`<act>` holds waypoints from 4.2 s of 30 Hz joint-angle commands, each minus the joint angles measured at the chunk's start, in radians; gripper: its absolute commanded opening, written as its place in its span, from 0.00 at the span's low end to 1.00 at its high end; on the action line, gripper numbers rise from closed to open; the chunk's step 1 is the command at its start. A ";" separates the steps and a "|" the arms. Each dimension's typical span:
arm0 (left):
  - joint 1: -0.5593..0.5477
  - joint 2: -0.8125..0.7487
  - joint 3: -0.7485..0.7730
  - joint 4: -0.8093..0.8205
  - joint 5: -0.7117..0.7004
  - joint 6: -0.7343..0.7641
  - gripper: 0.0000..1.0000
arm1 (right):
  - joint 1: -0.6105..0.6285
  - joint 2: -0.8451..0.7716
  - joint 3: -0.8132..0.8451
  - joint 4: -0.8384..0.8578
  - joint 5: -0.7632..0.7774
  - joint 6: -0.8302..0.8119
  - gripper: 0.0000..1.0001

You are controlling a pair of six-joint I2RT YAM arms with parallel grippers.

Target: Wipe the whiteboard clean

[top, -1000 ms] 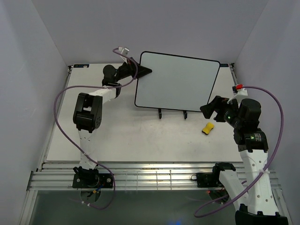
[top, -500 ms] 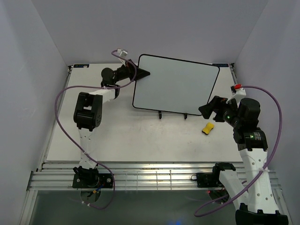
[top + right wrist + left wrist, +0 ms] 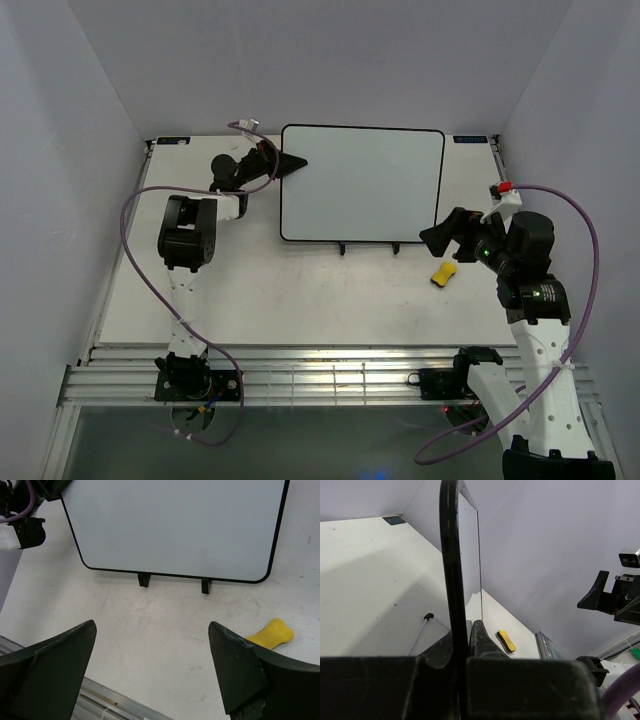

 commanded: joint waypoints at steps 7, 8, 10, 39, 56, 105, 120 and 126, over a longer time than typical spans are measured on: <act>0.027 -0.042 -0.128 0.192 0.067 0.308 0.00 | 0.004 -0.012 -0.014 0.064 -0.037 -0.010 0.90; 0.028 -0.043 -0.146 0.198 0.056 0.314 0.00 | 0.004 -0.015 -0.018 0.066 -0.035 -0.012 0.90; 0.027 -0.053 -0.159 0.204 0.048 0.323 0.00 | 0.004 -0.018 -0.021 0.067 -0.035 -0.010 0.90; -0.038 0.038 -0.208 0.210 0.036 0.315 0.02 | 0.005 -0.043 -0.056 0.090 -0.060 -0.001 0.90; -0.044 0.003 -0.307 0.213 0.011 0.372 0.65 | 0.008 -0.034 -0.066 0.095 -0.058 -0.007 0.90; 0.048 -1.289 -0.481 -1.641 -1.197 0.765 0.98 | 0.067 0.081 0.082 -0.101 0.319 -0.162 0.90; -0.015 -1.820 -0.542 -1.911 -1.274 0.894 0.98 | 0.146 -0.046 0.068 -0.213 0.471 -0.208 0.90; -0.032 -1.835 -0.553 -1.927 -1.296 0.864 0.98 | 0.202 -0.116 0.080 -0.279 0.621 -0.216 0.90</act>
